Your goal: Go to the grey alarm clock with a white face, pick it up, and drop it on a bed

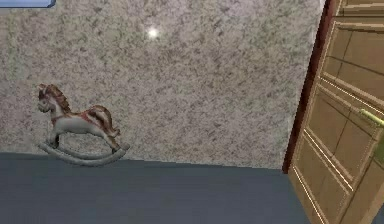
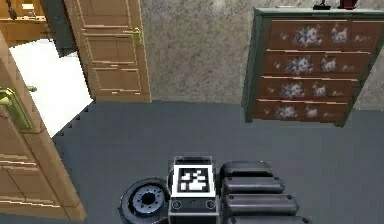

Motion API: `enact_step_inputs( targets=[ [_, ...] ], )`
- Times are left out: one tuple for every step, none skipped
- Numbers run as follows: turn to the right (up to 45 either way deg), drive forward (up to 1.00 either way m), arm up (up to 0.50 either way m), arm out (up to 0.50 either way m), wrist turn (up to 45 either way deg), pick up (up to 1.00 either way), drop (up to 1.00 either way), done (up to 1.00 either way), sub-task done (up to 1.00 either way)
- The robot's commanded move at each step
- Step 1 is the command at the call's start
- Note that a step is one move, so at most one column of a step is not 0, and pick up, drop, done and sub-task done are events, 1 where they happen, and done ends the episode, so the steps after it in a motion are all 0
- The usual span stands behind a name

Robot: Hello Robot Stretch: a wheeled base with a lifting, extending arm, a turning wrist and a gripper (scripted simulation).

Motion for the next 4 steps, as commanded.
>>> enact_step_inputs(
  targets=[
    [0.0, 0.30, 0.00, 0.00, 0.0, 0.00, 0.00, 0.00, 0.00],
    [3.0, 0.00, 0.00, 0.00, 0.0, 0.00, 0.00, 0.00, 0.00],
    [0.0, 0.30, 0.00, 0.00, 0.0, 0.00, 0.00, 0.00, 0.00],
    [-45.0, 0.00, 0.00, 0.00, 0.0, 0.00, 0.00, 0.00, 0.00]
  ],
)
